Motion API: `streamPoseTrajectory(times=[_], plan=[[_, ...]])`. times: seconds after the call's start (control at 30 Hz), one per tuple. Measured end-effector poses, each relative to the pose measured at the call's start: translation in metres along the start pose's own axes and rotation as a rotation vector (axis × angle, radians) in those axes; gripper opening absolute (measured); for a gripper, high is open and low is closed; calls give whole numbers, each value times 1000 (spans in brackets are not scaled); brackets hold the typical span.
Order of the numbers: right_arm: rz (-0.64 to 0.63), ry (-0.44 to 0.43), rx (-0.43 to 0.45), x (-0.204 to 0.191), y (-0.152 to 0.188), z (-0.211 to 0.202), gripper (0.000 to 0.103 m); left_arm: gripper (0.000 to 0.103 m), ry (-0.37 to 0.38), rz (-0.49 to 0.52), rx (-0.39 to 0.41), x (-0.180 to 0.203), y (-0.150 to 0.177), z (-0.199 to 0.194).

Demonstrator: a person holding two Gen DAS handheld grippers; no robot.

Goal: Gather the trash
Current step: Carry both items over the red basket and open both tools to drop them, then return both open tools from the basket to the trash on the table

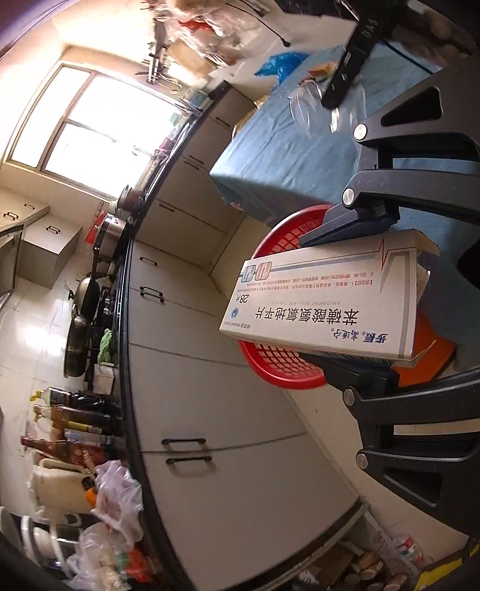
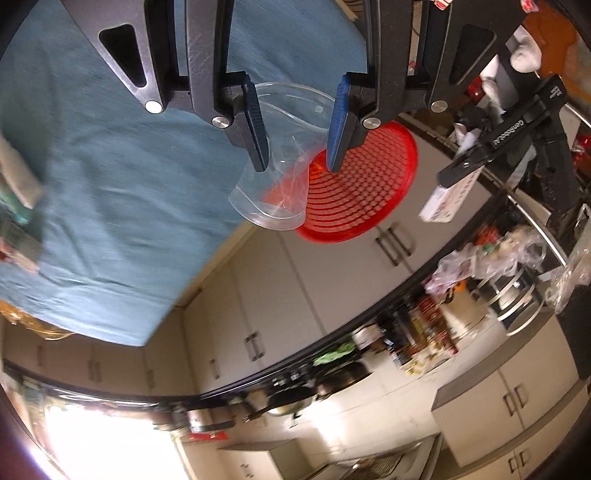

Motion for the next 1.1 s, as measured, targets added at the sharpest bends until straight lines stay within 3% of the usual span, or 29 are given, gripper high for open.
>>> streamPoseTrajectory(times=[0.27,0.37,0.43,0.5,0.67,0.8,1.1], plan=[[-44,-84,-9,-57,-23,44,37,52,31,-44,27,-20,-27,24],[-55,-102,4,-68,-27,61,43,56,31,-61,24,-29,-34,34],[-44,-107,-14,-68,-28,69,55,62,22,-66,18,-33,-36,38],[-22,-119,-28,-65,-26,72,55,64,25,-63,12,-34,-33,37],[-41,-65,-29,-50,-17,63,58,67,-18,-26,4,-25,-22,28],[-69,1,-19,-34,-4,51,67,69,-50,20,5,-10,-9,17],[-67,101,76,-1,22,13,75,70,-120,44,20,15,20,-6]])
Point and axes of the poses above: each gripper's, at about its wrist camera, not at the fingertips, and z roughly the way its jaws point, x to its right, y to its underside, the point moved 4 cm from there along z, roughly the way its jaws point, and after that the axes turned 15 degrees about y, right-handed, at the moved point
